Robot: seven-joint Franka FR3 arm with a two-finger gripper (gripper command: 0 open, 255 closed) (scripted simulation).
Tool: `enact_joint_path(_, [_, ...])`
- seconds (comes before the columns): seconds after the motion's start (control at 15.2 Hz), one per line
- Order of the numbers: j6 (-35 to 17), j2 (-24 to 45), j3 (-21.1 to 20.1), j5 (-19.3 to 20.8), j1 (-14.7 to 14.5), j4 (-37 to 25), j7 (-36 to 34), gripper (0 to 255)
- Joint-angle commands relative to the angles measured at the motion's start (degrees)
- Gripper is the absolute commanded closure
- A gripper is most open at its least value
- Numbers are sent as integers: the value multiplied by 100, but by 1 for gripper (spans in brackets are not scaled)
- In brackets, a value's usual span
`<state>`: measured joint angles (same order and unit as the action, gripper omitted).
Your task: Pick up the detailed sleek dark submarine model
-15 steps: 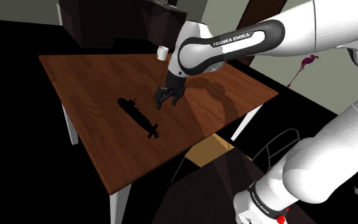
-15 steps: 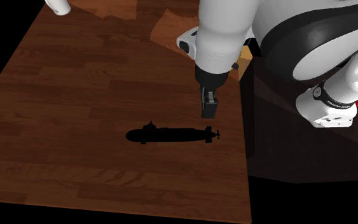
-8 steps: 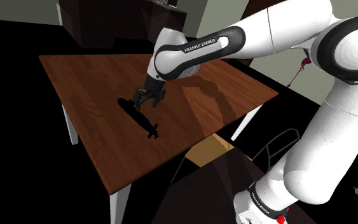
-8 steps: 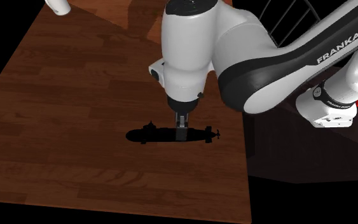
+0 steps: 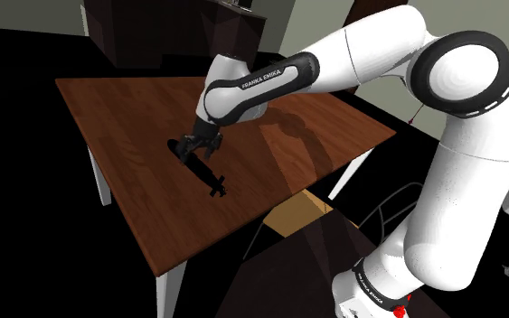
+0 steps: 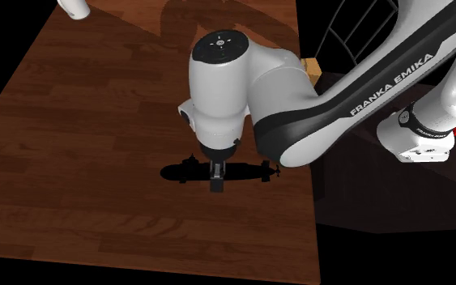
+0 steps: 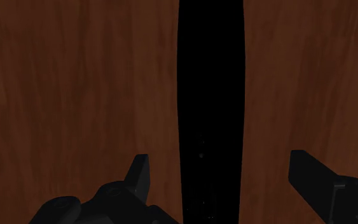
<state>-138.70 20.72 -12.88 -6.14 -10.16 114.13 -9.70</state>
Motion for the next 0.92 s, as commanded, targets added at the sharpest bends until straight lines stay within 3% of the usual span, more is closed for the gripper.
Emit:
enact_joint_path(0.0, [-150,105,9,9,-3,45,19,0])
enact_joint_path(0.2, [-186,135,11,13,-6,51,21,0])
enact_joint_path(0.26, [-181,133,11,13,-6,48,19,255])
enact_joint_path(0.86, [-186,135,11,13,-5,51,21,255])
